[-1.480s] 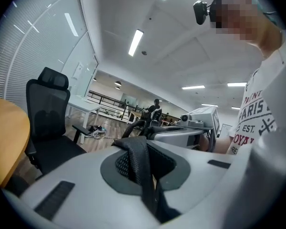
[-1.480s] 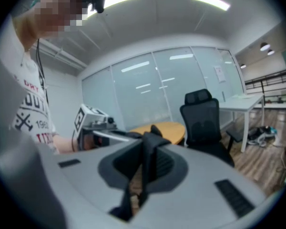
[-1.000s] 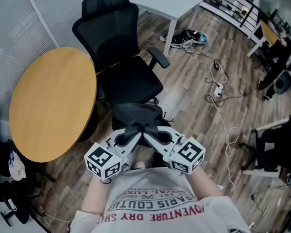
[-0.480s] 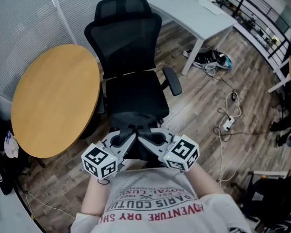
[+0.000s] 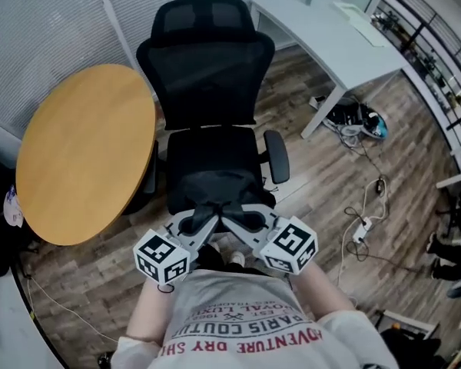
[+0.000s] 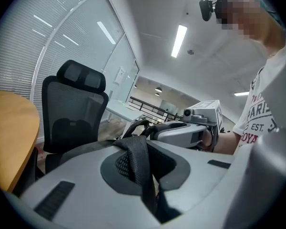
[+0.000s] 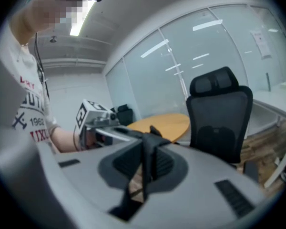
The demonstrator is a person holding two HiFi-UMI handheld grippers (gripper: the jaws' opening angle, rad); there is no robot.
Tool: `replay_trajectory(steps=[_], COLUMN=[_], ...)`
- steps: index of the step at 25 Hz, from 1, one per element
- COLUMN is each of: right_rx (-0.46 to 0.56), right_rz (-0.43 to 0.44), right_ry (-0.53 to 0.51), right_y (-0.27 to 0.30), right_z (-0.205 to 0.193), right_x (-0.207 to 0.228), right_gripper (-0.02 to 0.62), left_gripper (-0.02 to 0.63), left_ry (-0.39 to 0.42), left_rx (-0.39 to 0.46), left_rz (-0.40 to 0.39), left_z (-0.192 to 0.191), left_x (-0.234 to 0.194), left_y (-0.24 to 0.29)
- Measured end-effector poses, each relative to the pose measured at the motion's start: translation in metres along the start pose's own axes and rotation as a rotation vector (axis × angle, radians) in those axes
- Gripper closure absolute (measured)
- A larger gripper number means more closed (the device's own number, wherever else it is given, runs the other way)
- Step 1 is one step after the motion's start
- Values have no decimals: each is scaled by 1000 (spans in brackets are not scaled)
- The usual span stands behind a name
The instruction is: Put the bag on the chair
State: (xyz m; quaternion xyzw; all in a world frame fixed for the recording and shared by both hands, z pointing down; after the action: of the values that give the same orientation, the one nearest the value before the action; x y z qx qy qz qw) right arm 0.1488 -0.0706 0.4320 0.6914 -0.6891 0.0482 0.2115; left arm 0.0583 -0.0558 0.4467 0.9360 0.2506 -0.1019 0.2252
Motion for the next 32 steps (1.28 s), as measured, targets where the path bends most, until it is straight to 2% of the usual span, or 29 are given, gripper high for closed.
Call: replay_trajectory(steps=[9, 16, 20, 32], right_rx=[3, -1, 3, -76], right_rz=[-74, -66, -67, -97], right_ry=[26, 60, 92, 188], right_y=[13, 39, 56, 112], right_z=[34, 66, 74, 81], right_x=[104, 172, 200, 294], right_gripper=[548, 549, 548, 548], left_gripper=[561, 561, 561, 561], left_ry=[34, 16, 39, -13], left_rx=[-45, -63, -87, -148], left_rz=[-63, -79, -93, -35], left_z=[45, 80, 88, 99], left_x=[-59, -116, -144, -236], left_y=[82, 122, 139, 200])
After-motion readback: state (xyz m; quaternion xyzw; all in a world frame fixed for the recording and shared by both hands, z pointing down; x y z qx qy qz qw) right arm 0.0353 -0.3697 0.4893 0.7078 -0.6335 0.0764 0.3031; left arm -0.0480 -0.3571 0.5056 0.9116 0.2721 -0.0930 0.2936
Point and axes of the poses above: the fingertips, and each gripper's own axes: y forward along the fingers, x to its right, z out of its top, the point moved 5 cm from there along -y, backward along the fingers, and after that the axes turned 13 degrees about z, right-handed, at the moved point
